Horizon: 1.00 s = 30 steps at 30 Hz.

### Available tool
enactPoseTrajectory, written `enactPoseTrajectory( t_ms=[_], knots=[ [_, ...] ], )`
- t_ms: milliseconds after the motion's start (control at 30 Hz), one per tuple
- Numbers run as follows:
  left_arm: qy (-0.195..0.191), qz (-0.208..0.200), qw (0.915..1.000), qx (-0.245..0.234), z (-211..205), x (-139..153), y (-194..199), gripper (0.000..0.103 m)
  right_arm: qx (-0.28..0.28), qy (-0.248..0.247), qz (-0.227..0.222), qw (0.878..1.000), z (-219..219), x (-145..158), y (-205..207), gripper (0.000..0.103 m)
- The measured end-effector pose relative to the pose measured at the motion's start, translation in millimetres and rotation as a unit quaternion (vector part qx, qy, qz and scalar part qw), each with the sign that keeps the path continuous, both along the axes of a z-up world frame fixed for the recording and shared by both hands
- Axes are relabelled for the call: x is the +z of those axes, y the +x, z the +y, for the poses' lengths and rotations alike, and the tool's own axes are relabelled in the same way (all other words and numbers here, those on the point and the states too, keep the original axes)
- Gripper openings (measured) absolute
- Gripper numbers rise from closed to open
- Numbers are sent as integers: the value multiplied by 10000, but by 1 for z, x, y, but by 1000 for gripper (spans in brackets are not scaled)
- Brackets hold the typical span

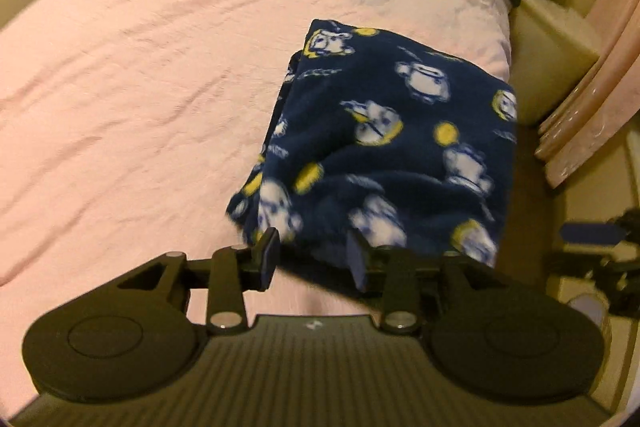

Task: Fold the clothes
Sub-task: 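Lay the folded pants on the bed and open both grippers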

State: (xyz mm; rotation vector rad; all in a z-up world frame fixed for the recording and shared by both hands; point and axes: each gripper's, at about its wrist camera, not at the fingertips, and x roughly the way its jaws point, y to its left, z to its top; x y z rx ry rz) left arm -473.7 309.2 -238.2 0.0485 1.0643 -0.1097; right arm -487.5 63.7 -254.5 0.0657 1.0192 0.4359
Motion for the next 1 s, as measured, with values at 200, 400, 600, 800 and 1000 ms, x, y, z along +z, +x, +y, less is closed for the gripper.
enactPoseTrajectory(
  t_ms=[200,400,600,800,1000],
  knots=[
    [120,100,9998,76,-41,48,-60,45,-683,27,196,9975,-25,54,-45,55],
    [218,39,9997,-71,-66,80,-96,47,-999,-27,495,9938,-35,90,-92,56],
    [304,-61,9994,-157,-71,104,-107,60,-1174,33,698,9906,-34,101,-111,61],
    [418,-85,9981,-454,-62,115,-102,61,-1535,118,763,9851,-19,105,-106,68],
    [405,-235,9961,-745,-43,126,-88,61,-1674,65,730,9832,4,104,-93,68]
  ],
)
